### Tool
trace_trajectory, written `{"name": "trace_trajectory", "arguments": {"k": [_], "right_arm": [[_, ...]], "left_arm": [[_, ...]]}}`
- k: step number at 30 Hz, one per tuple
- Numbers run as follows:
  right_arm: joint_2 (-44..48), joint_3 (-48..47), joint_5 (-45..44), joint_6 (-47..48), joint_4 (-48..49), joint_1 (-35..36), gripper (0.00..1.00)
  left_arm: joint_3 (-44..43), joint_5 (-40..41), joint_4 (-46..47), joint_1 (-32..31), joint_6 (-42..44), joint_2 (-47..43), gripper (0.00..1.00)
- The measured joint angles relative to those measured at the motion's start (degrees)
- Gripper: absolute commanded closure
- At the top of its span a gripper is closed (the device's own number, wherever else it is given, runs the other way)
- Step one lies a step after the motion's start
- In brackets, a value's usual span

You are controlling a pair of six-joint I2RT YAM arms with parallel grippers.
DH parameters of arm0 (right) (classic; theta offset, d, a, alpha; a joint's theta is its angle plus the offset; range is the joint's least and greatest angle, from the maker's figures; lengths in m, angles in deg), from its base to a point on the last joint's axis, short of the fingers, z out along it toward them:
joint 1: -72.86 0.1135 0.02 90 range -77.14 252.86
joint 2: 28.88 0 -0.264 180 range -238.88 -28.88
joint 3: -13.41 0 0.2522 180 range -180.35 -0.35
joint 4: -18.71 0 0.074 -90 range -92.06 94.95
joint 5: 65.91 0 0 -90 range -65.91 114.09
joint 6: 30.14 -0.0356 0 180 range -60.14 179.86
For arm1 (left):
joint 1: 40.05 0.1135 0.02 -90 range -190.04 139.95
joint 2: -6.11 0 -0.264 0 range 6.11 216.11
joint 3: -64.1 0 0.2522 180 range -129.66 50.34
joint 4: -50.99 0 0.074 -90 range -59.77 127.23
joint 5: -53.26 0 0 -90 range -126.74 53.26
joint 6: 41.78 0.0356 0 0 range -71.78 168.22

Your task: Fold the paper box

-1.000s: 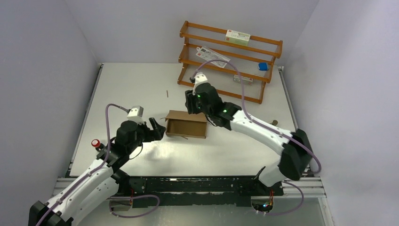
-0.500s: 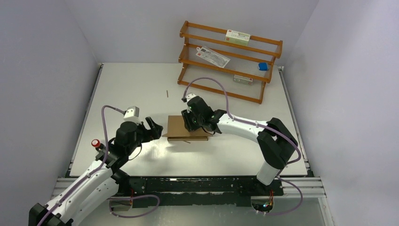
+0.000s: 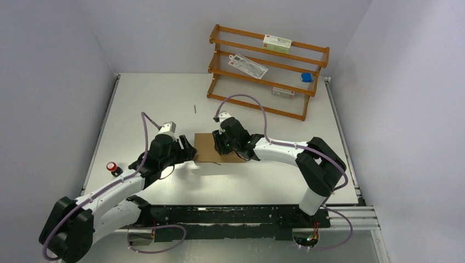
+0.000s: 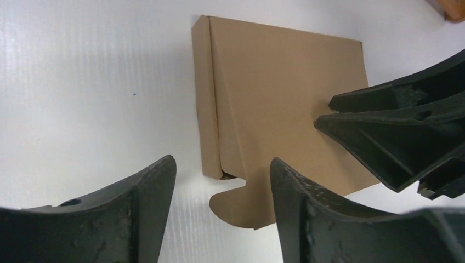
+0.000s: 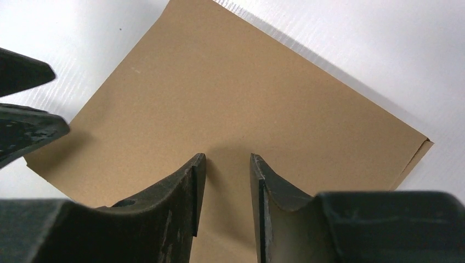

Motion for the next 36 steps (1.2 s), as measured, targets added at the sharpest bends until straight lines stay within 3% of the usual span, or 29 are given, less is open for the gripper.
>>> {"name": "trace_trajectory", "arguments": {"k": [5,9,11,16,23,27,30,36], "right_arm": [[0.4,1.3,-0.1,-0.3,2.1,0.0,0.61],[0.5,2.4,-0.2,-0.8,4.1,0.0,0.62],[0.5,2.6,-0.2,-1.0,4.7,0.0,0.61],[0.4,2.9,-0.2,-1.3,5.4,0.0,0.62],[-0.1,2.9,0.3,-2.3,5.6,-0.3,0.62],[-0.3,2.9,1.4,-2.9,6.3,-0.3,0.62],[-0.4,3.0,1.8,-3.3,6.6,-0.2,0.62],[1.4,3.5,1.0,-3.3,4.8,-0.1,0.61]], "left_arm": [[0.0,-3.0,3.6,0.0,0.0,5.4,0.58],[0.0,-4.7,6.0,0.0,-0.4,7.0,0.81],[0.0,-5.4,7.3,0.0,-0.5,7.2,0.83],[0.7,-7.1,9.8,0.4,-1.2,8.0,0.79],[2.0,-11.1,11.8,0.6,-3.8,11.5,0.65],[2.7,-12.9,13.2,0.6,-6.0,11.8,0.63],[2.6,-12.5,12.5,0.6,-5.9,11.4,0.61],[1.8,-6.9,5.2,0.6,-2.7,5.2,0.46]]}}
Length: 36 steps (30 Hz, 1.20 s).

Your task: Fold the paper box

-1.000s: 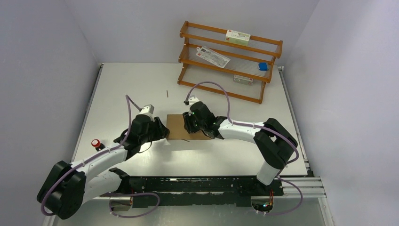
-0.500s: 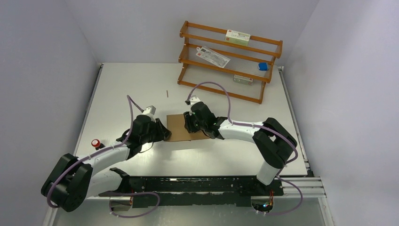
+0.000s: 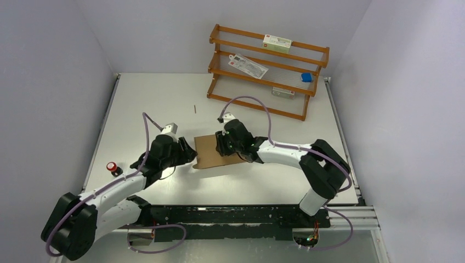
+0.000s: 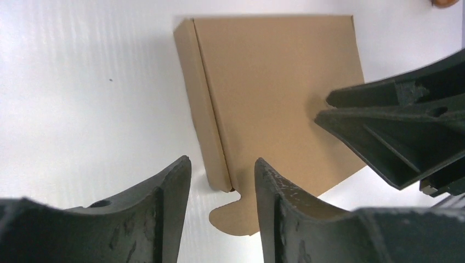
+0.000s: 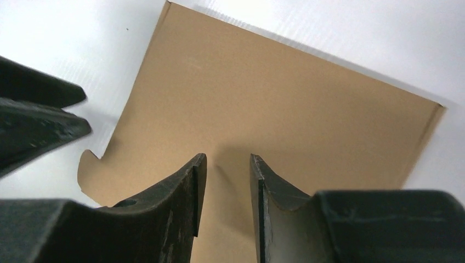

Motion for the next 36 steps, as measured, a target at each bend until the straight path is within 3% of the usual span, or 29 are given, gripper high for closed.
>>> {"name": "trace_trajectory", "arguments": {"k": [6,13,17,22,26,36], "right_arm": [[8.2,4.3,-1.5,0.1,-2.3,-3.4,0.57],[14.4,12.3,1.8,-2.0,1.3,-12.4,0.57],[14.4,17.8,7.1,-4.4,4.9,-16.1,0.59],[12.9,22.7,14.1,-7.2,12.4,-18.5,0.70],[11.0,26.0,18.2,-9.0,20.0,-19.8,0.73],[7.9,29.6,20.2,-10.0,30.4,-20.6,0.85]], "left_arm": [[-1.7,3.0,-2.8,0.0,2.3,-3.1,0.34],[-1.8,1.2,-0.5,0.0,2.3,3.5,0.34],[-1.8,-0.2,2.0,0.0,2.0,6.2,0.36],[-1.6,-1.1,4.9,0.0,1.7,8.8,0.43],[-0.7,-1.4,7.6,0.0,1.6,10.8,0.49],[0.2,-1.0,14.7,0.0,2.1,14.7,0.68]]}}
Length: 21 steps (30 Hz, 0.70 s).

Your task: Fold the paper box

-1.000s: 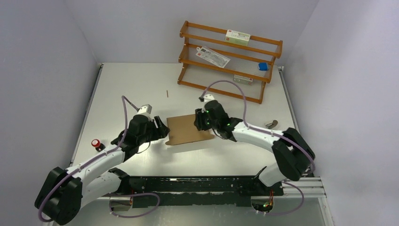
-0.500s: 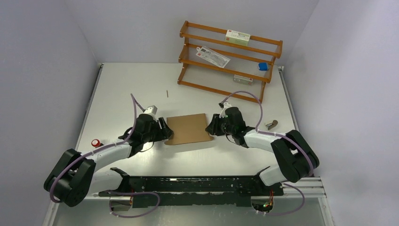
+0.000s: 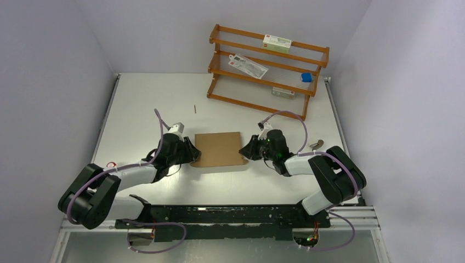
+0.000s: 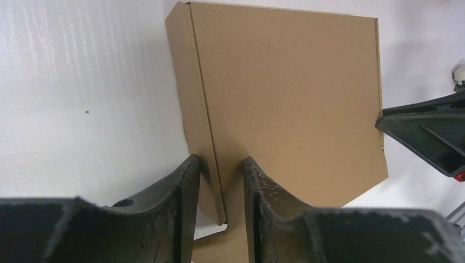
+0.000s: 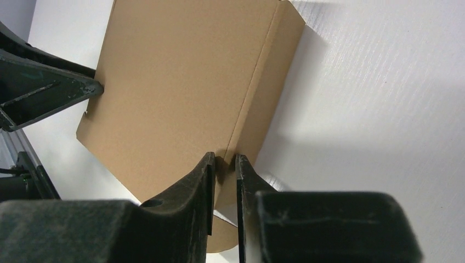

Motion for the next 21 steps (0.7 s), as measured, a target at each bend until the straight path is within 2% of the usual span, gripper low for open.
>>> {"name": "trace_trajectory", "arguments": {"k": [4,9,13,17,21], "right_arm": [[0.2,-0.2,0.0,0.0,-0.3,0.0,0.83],[0.9,-1.9,0.0,0.0,-3.8,0.0,0.69],[0.9,-3.6,0.2,-0.2,-6.3,-0.2,0.63],[-0.6,-4.8,1.0,-0.8,-6.7,-0.4,0.62],[-2.8,-4.9,1.5,-1.9,-4.9,-0.7,0.66]], "left_arm": [[0.0,0.5,1.7,0.0,0.6,1.1,0.67],[-0.1,0.8,3.4,0.0,0.7,2.1,0.66],[-0.9,0.9,3.9,0.5,1.3,3.1,0.65],[-1.1,0.9,5.4,0.9,1.7,4.4,0.65],[-1.1,0.9,8.0,1.2,2.0,6.0,0.65]]}}
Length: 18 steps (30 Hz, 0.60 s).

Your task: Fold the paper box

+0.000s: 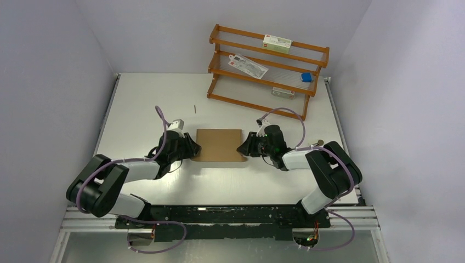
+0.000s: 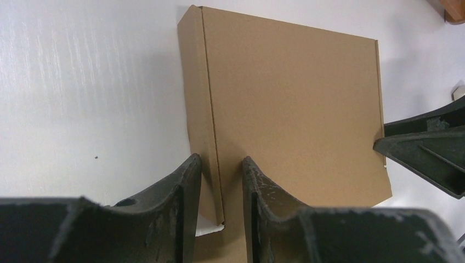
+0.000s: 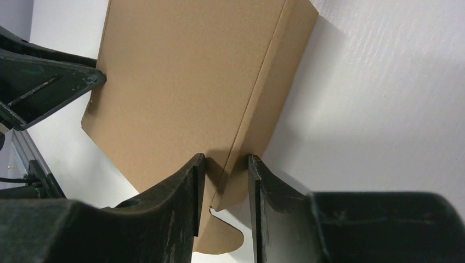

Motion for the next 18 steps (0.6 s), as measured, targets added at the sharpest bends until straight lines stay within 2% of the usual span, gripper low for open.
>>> {"name": "trace_trajectory", "arguments": {"k": [9,14,18], "right_arm": [[-1.0,0.1,-2.2,-0.2,1.7,0.2,0.68],[0.2,-0.4,-4.3,0.9,-0.4,1.1,0.61],[2.7,-2.8,-7.3,3.8,-7.2,2.0,0.56]], "left_arm": [[0.3,0.8,4.8,0.4,-0.2,2.8,0.59],[0.5,1.3,4.9,0.9,-1.3,2.7,0.48],[0.5,1.1,0.9,1.6,-1.8,0.0,0.38]]}}
